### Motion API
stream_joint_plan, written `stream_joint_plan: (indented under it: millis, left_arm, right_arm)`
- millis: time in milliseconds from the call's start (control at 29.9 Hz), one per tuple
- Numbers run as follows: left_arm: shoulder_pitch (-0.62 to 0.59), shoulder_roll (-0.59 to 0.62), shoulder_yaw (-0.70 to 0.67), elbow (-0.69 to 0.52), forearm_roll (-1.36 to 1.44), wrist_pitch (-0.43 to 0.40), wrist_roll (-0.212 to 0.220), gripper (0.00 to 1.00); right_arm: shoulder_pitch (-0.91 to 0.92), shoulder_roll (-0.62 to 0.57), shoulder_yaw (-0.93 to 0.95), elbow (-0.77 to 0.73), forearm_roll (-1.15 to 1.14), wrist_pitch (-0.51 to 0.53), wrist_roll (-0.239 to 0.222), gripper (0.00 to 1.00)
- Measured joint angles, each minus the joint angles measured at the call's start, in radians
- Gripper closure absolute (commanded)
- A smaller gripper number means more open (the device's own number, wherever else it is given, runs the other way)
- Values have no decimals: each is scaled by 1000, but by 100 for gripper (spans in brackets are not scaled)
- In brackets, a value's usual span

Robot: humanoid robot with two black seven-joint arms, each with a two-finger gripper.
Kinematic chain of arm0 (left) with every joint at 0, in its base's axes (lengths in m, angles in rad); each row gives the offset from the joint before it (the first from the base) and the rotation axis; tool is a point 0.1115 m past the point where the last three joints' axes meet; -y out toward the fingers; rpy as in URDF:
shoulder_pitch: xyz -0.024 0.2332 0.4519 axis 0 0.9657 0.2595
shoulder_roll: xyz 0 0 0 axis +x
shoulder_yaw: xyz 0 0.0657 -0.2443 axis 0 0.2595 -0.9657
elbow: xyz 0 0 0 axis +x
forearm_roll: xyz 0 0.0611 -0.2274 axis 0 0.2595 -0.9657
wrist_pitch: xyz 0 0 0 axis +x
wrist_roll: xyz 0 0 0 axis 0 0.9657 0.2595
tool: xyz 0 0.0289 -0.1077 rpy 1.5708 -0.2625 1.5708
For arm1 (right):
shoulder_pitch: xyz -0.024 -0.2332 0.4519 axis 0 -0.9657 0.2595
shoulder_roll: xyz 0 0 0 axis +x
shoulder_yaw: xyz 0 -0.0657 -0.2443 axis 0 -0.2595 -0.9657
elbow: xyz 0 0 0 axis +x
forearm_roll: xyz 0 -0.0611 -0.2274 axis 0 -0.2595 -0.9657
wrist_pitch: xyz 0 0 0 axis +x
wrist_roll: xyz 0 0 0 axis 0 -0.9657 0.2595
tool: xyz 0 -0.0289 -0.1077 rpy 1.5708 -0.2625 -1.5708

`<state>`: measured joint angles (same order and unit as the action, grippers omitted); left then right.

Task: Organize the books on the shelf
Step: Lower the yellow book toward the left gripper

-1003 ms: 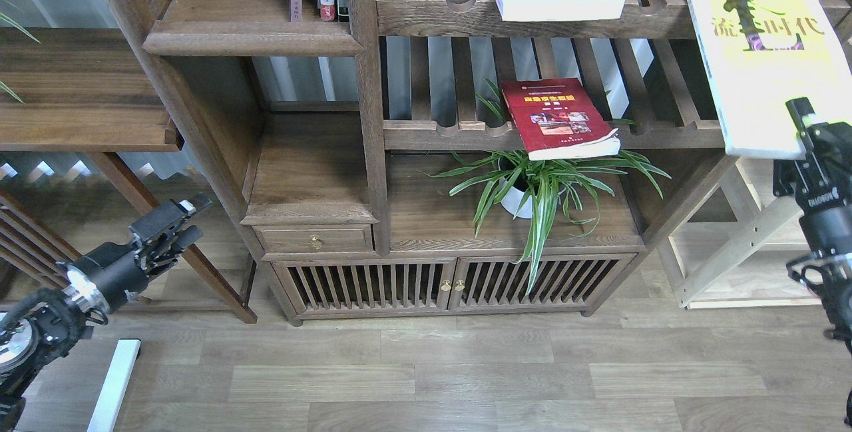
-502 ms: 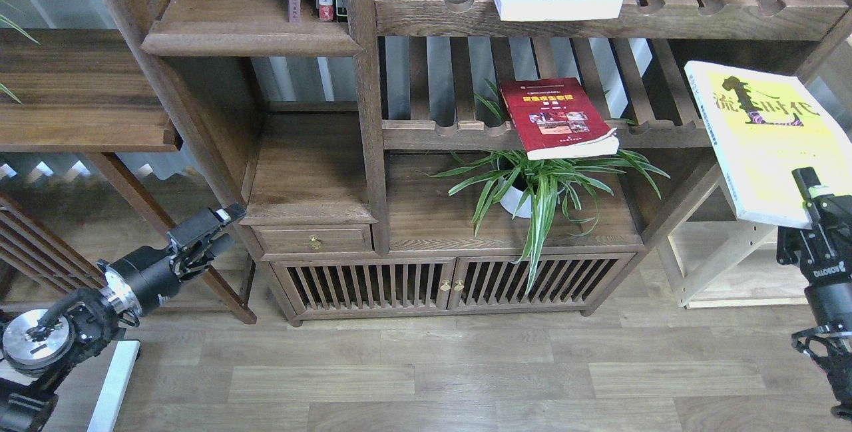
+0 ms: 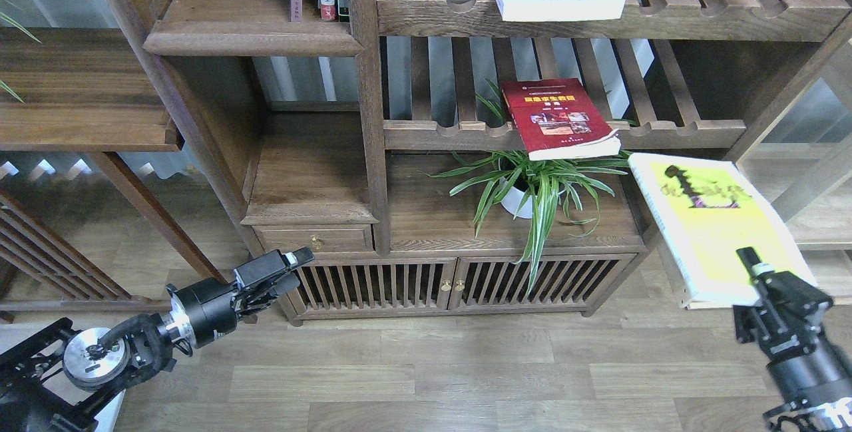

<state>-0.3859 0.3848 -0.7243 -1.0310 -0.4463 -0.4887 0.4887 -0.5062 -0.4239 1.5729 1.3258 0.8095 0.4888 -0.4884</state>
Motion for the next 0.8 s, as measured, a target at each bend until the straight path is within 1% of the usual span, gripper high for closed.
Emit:
stream_joint_plan:
  millis: [100,301,435,635,802]
  left_arm:
    - [3,3,21,-36,-34,0,0,1]
    - [42,3,63,-80,-47,0,0,1]
    - [94,0,67,-113,-48,0,0,1]
    - [205,-6,52,-209,-49,0,0,1]
    - [265,-12,36,-249,-58,0,0,2]
  right_arm:
    - [-8,20,-94,1,-58,0,0,87]
    - [-9,93,-201,2,-188,0,0,87]
    - [-7,131,-229,3,-242,0,0,87]
    - [5,179,-273,6,-305,0,0,87]
    - [40,241,-317,8,-357,0,0,87]
